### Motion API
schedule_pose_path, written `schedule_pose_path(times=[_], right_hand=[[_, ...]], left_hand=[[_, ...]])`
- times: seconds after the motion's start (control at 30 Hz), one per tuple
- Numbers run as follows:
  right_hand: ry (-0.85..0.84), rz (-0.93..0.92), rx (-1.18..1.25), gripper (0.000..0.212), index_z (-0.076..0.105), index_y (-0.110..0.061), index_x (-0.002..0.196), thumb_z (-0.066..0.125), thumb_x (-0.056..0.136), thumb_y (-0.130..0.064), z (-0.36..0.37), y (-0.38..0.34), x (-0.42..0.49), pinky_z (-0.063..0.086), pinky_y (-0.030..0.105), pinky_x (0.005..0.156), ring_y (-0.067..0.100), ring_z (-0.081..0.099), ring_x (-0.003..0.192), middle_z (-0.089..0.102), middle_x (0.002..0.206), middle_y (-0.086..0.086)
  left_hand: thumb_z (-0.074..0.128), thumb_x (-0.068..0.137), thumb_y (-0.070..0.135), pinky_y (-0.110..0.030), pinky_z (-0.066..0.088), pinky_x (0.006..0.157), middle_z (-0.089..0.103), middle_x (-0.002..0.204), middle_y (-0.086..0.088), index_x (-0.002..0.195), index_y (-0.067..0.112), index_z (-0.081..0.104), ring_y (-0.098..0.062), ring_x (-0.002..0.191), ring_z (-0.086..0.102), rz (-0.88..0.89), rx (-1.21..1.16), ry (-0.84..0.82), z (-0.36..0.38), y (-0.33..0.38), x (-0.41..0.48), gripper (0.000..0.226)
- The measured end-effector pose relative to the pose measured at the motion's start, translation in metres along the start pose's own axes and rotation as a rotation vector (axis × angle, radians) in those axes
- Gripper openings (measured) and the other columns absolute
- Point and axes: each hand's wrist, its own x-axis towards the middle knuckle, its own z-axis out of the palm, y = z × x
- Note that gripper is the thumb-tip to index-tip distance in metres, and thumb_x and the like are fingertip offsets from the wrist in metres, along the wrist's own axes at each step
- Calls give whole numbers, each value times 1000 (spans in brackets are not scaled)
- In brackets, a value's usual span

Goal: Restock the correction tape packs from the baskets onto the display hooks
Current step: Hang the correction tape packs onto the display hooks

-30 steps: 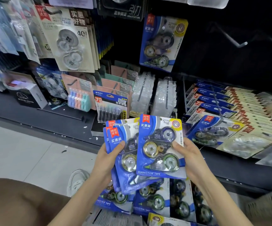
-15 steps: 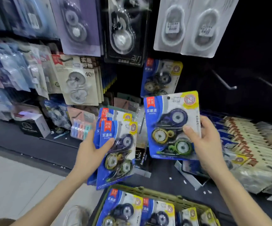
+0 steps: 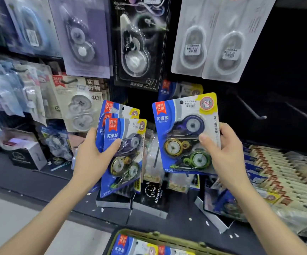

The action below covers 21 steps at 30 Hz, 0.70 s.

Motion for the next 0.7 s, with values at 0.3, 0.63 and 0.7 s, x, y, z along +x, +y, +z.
schedule_pose_path(times=[0.3, 0.63, 0.7], right_hand=[[58, 197, 15, 15, 57, -34, 99, 61, 96, -20, 23, 36, 35, 53, 33, 83, 13, 65, 98, 67, 105, -5], [224, 494, -21, 38, 61, -3, 115, 62, 96, -35, 58, 107, 130, 46, 33, 77, 25, 61, 95, 67, 106, 10], [225, 536, -67, 52, 58, 0, 123, 63, 93, -42, 59, 115, 139, 48, 35, 84, 26, 60, 102, 65, 120, 14]], left_hand=[[70, 89, 26, -16, 40, 63, 64, 95, 19, 110, 24, 55, 10, 75, 61, -65, -129, 60, -6, 6, 3, 26], [70, 89, 25, -11, 42, 60, 63, 93, 17, 108, 21, 55, 15, 71, 60, -86, -153, 64, -1, 6, 18, 24], [70, 89, 26, -11, 43, 58, 65, 88, 19, 109, 19, 57, 13, 71, 61, -85, -148, 52, 1, 5, 18, 26]])
